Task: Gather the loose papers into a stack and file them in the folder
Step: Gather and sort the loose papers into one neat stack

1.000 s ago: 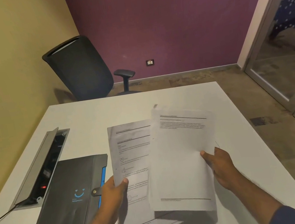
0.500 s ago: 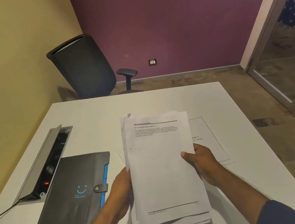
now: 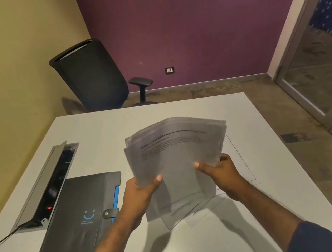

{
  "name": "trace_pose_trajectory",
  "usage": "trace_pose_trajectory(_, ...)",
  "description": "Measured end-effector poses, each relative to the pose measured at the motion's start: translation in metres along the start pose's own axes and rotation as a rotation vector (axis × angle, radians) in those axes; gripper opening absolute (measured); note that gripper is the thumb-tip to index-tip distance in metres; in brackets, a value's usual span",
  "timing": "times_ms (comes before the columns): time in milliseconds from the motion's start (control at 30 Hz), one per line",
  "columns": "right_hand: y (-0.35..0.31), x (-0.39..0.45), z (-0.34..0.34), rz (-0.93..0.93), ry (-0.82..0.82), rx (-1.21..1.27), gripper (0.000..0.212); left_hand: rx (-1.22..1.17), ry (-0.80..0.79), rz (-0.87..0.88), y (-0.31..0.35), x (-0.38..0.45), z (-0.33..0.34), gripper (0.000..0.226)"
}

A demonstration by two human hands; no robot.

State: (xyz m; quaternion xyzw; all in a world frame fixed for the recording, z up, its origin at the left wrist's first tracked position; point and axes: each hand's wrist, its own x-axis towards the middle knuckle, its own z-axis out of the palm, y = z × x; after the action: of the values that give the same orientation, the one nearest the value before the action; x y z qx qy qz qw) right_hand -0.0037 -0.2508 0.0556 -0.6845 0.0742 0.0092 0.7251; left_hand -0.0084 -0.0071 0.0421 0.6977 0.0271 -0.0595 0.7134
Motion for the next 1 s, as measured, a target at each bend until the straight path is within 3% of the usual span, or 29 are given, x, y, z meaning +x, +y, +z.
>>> trace_pose_trajectory(133, 0.003, -0.01, -0.003, -0.098, -0.078, -0.018, 0.018, -0.044, -0.038, 0.054, -0.005, -0.002, -0.007, 0.042)
trace_pose_trajectory(267, 0.02, -0.015, -0.01, -0.027, -0.049, -0.007, 0.031, 0.105, -0.083, 0.049, -0.009, -0.002, 0.007, 0.024)
trace_pose_trajectory(400, 0.029, -0.015, -0.012, 0.003, 0.049, -0.009, 0.024, 0.127, 0.021, 0.046, -0.009, -0.002, 0.026, 0.019)
trace_pose_trajectory(567, 0.034, -0.013, -0.012, -0.041, 0.066, -0.001, 0.027, 0.091, 0.04, 0.102, -0.01, -0.002, 0.027, 0.031)
trace_pose_trajectory(833, 0.072, -0.016, -0.025, 0.069, 0.053, -0.175, 0.024, 0.049, 0.235, 0.006, -0.037, 0.006, 0.016, 0.009)
trace_pose_trajectory(933, 0.08, -0.021, -0.031, 0.176, 0.134, -0.188, 0.05, -0.136, 0.289, -0.046, -0.035, 0.012, 0.006, 0.007)
trace_pose_trajectory(1000, 0.082, -0.025, -0.033, 0.254, 0.129, -0.073, 0.071, -0.266, 0.335, -0.111, -0.034, 0.017, 0.001, 0.02)
